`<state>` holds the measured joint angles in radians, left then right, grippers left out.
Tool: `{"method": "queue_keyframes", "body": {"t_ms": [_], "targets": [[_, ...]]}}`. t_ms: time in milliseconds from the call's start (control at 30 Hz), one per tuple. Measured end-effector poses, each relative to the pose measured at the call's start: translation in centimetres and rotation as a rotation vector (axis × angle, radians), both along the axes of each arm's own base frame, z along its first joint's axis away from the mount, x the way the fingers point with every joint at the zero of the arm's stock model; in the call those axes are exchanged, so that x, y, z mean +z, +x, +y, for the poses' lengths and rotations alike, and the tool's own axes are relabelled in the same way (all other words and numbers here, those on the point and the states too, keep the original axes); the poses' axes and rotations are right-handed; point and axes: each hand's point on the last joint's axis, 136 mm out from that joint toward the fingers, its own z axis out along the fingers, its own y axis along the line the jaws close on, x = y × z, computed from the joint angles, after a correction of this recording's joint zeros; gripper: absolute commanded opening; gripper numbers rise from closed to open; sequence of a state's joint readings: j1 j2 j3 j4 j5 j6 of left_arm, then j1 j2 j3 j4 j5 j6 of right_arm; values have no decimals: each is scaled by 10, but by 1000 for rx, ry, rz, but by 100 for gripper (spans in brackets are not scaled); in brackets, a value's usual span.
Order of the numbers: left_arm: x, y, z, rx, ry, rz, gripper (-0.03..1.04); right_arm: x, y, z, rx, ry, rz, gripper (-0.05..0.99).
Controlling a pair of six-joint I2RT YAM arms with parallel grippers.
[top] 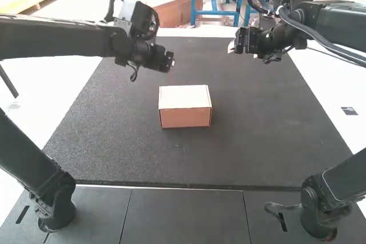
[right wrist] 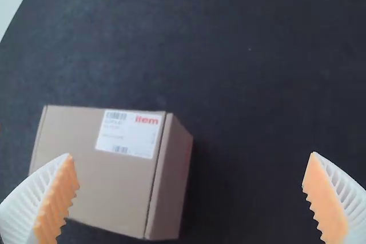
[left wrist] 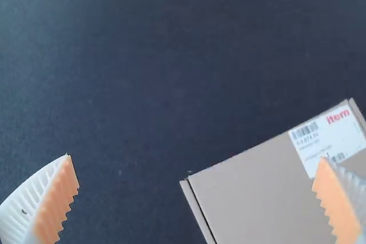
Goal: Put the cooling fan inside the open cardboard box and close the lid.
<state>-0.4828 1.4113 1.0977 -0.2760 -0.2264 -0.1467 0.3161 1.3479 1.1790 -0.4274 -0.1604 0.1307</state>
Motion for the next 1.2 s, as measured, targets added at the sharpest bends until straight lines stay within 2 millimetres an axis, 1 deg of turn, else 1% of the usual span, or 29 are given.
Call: {"method": "queue_keyframes", "body": {"t_ms": [67,167,233,300,333,400,467,533,600,667,733,800,900,967,1067,1200], "targets": [[22,-1,3,-4,-31,-39,97,2,2,-3,-17,10,-5,91],[40,-7,8,-10,-59,-70,97,13,7,-4,-28,27,-48,91],[50,-10,11,-14,-74,-93,97,28,9,-4,-33,39,-101,91],[66,-14,16,-22,-96,-139,97,50,7,-5,-25,55,-179,91],[75,-16,17,-28,-110,-174,97,62,6,-5,-22,62,-220,91],[101,-20,24,-35,-150,-275,97,82,-2,-8,-10,65,-284,91],[127,-28,33,-33,-185,-374,97,94,-7,-15,-15,62,-329,91],[144,-39,44,-24,-193,-449,97,97,-9,-24,-33,52,-348,91],[155,-50,51,-23,-195,-509,96,92,-9,-34,-58,38,-353,91],[156,-60,56,-15,-190,-541,96,86,-9,-44,-84,27,-365,91],[150,-67,64,9,-180,-551,96,83,-11,-54,-111,22,-390,91],[147,-75,73,38,-179,-570,96,84,-16,-64,-138,18,-438,91],[143,-87,86,81,-179,-634,96,87,-30,-77,-167,16,-508,91],[139,-97,95,103,-170,-666,96,83,-41,-83,-180,13,-533,91],[127,-109,104,128,-152,-680,96,69,-53,-89,-193,5,-546,91],[117,-123,116,164,-142,-702,96,41,-65,-95,-209,-9,-542,91]]}}
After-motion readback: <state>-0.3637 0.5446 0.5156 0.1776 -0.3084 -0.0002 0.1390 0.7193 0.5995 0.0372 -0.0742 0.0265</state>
